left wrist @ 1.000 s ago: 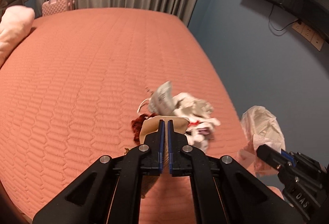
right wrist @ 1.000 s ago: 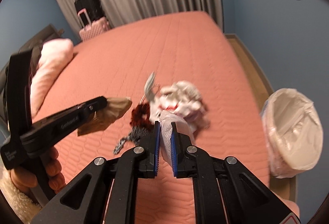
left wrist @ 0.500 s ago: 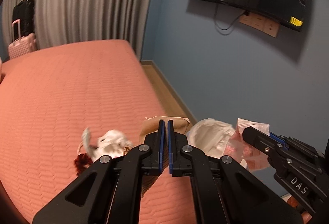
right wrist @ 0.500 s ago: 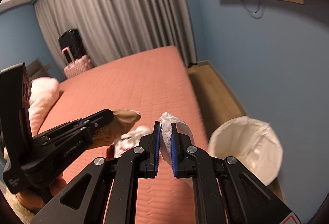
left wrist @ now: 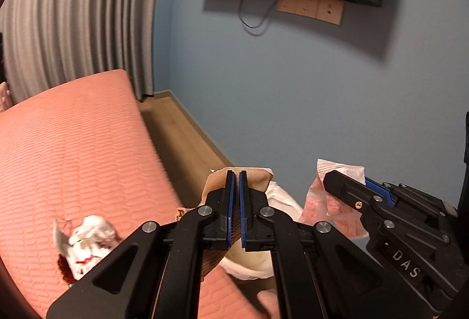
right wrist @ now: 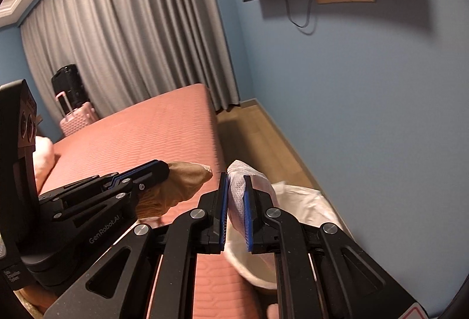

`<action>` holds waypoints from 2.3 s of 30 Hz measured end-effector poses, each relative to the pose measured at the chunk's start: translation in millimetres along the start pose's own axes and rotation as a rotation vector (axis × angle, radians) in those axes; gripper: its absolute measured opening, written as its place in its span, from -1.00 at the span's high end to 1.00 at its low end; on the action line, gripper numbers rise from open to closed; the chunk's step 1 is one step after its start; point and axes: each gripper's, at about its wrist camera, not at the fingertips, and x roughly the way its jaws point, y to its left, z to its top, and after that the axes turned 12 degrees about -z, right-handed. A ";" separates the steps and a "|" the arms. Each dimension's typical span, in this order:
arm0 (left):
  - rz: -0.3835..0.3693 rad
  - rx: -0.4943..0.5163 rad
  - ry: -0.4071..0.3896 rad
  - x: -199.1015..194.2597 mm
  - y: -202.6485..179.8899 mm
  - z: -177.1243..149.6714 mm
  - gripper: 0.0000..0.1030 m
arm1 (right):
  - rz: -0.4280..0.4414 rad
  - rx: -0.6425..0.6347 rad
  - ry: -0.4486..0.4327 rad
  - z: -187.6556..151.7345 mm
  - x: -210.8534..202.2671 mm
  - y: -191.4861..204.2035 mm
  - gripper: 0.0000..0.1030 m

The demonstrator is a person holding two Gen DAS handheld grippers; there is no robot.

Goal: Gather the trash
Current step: 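Open both tools over the wastebasket to drop stocking and sock, then move both tools back over the remaining clutter on the bed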

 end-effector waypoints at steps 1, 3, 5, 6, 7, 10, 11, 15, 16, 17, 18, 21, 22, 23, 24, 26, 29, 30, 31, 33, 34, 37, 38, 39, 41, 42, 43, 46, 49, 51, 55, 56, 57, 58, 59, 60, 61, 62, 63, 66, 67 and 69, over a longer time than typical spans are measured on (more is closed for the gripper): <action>-0.005 0.009 0.006 4.7 -4.4 0.5 0.94 | -0.007 0.005 0.005 -0.1 3.7 -5.6 0.83; -0.014 0.022 0.019 14.1 -9.9 0.5 0.94 | -0.017 0.010 0.012 0.4 9.3 -13.6 0.83; -0.030 0.025 0.027 22.4 -13.9 0.6 0.94 | -0.027 0.015 0.019 0.9 15.6 -18.4 0.83; -0.037 0.025 0.033 27.2 -15.7 1.1 0.93 | -0.032 0.017 0.022 0.8 18.4 -21.3 0.83; -0.044 0.023 0.037 30.5 -17.2 0.9 0.93 | -0.035 0.020 0.026 0.4 21.3 -24.6 0.83; -0.057 0.011 0.042 39.5 -18.0 2.5 0.93 | -0.038 0.030 0.034 -0.5 29.0 -35.8 0.83; -0.057 0.011 0.044 41.3 -18.0 3.1 0.92 | -0.038 0.034 0.039 -0.1 32.9 -37.3 0.83; -0.032 -0.014 0.055 45.2 -12.0 3.3 0.48 | -0.036 0.031 0.051 -1.3 42.3 -39.3 0.76; -0.015 -0.023 0.048 44.8 -9.9 3.5 0.11 | -0.033 0.027 0.049 -0.9 44.3 -37.2 0.76; 0.007 -0.029 0.035 43.1 -7.7 3.1 -0.03 | -0.031 0.023 0.049 -0.6 45.7 -35.5 0.75; 0.034 -0.031 0.013 39.9 -5.5 2.2 -0.19 | -0.030 0.018 0.051 -0.5 47.2 -33.3 0.71; 0.065 -0.031 0.005 35.3 1.1 -0.4 -0.22 | -0.026 0.007 0.053 -0.7 51.6 -25.4 0.56; 0.069 -0.040 0.007 33.9 4.0 -1.2 -0.22 | -0.025 0.003 0.054 -0.9 52.7 -23.0 0.54; 0.072 -0.046 0.007 33.0 6.0 -1.5 -0.22 | -0.024 0.000 0.055 -2.1 52.6 -20.8 0.53; 0.077 -0.053 0.005 31.2 8.3 -2.3 -0.22 | -0.022 -0.003 0.056 -2.5 53.2 -18.0 0.51; 0.083 -0.057 0.001 28.1 11.5 -4.0 -0.22 | -0.019 -0.008 0.057 -3.4 55.1 -15.3 0.48; 0.095 -0.059 -0.004 24.2 13.6 -5.6 -0.22 | -0.018 -0.014 0.054 -3.6 53.3 -8.6 0.41; 0.098 -0.061 -0.006 22.6 14.6 -6.5 -0.22 | -0.018 -0.015 0.053 -4.0 52.0 -6.6 0.38; 0.099 -0.063 -0.008 21.0 15.7 -7.5 -0.22 | -0.016 -0.016 0.052 -4.6 50.3 -4.8 0.37; 0.106 -0.070 -0.011 17.8 17.6 -8.8 -0.22 | -0.015 -0.019 0.050 -4.5 48.7 -3.2 0.34; 0.106 -0.075 -0.013 15.8 18.8 -10.0 -0.22 | -0.016 -0.023 0.049 -5.3 46.8 -0.3 0.32; 0.113 -0.087 -0.015 10.1 22.8 -13.8 -0.22 | -0.019 -0.032 0.040 -8.4 39.7 5.8 0.22; 0.113 -0.090 -0.016 8.1 24.0 -15.2 -0.22 | -0.019 -0.033 0.039 -8.5 38.3 7.9 0.20; 0.116 -0.093 -0.017 5.4 25.2 -17.1 -0.22 | -0.017 -0.035 0.038 -9.3 36.3 10.7 0.20; 0.123 -0.099 -0.021 0.0 27.5 -20.5 -0.22 | -0.012 -0.038 0.037 -11.3 32.5 15.5 0.19; 0.126 -0.102 -0.024 -3.6 28.8 -22.7 -0.22 | -0.009 -0.040 0.037 -12.5 30.7 17.9 0.18; 0.128 -0.107 -0.027 -7.0 30.8 -24.6 -0.22 | -0.004 -0.040 0.037 -14.4 27.9 21.5 0.17; 0.137 -0.124 -0.028 -16.8 36.6 -30.6 -0.26 | 0.007 -0.048 0.038 -19.6 21.9 31.0 0.12; 0.150 -0.148 -0.035 -26.8 44.4 -37.1 -0.28 | 0.019 -0.056 0.045 -25.6 16.4 41.2 0.11; 0.164 -0.158 -0.036 -33.1 49.5 -41.4 -0.28 | 0.028 -0.060 0.047 -29.6 13.0 46.7 0.11; 0.193 -0.180 -0.039 -46.5 61.2 -53.4 -0.29 | 0.048 -0.076 0.050 -37.3 6.9 61.7 0.10; 0.198 -0.186 -0.037 -49.2 64.4 -56.4 -0.29 | 0.052 -0.082 0.051 -40.3 5.2 66.6 0.09; 0.206 -0.195 -0.035 -52.2 68.6 -60.0 -0.29 | 0.057 -0.087 0.052 -43.5 3.7 71.6 0.09; 0.214 -0.204 -0.035 -55.2 72.8 -63.7 -0.29 | 0.061 -0.092 0.055 -46.6 2.5 76.6 0.09; 0.220 -0.210 -0.033 -57.5 75.9 -66.4 -0.29 | 0.065 -0.094 0.058 -48.9 1.4 80.1 0.09; 0.229 -0.221 -0.031 -60.2 80.1 -70.1 -0.30 | 0.073 -0.096 0.062 -52.0 0.3 84.9 0.09; 0.234 -0.230 -0.030 -63.1 84.0 -73.5 -0.30 | 0.079 -0.098 0.067 -55.1 -0.8 89.5 0.09; 0.239 -0.238 -0.029 -65.5 87.1 -76.5 -0.30 | 0.082 -0.101 0.069 -56.8 -0.7 94.0 0.09; 0.247 -0.248 -0.027 -68.8 91.9 -80.8 -0.30 | 0.086 -0.106 0.073 -59.6 -1.2 99.6 0.09; 0.270 -0.269 -0.024 -76.4 101.7 -90.8 -0.30 | 0.095 -0.122 0.085 -67.4 -1.6 113.2 0.07; 0.276 -0.281 -0.022 -79.3 106.1 -94.7 -0.33 | 0.097 -0.128 0.090 -69.4 -1.1 117.9 0.05; 0.292 -0.307 -0.022 -84.4 115.0 -102.0 -0.40 | 0.099 -0.138 0.099 -76.8 -0.4 127.8 -0.04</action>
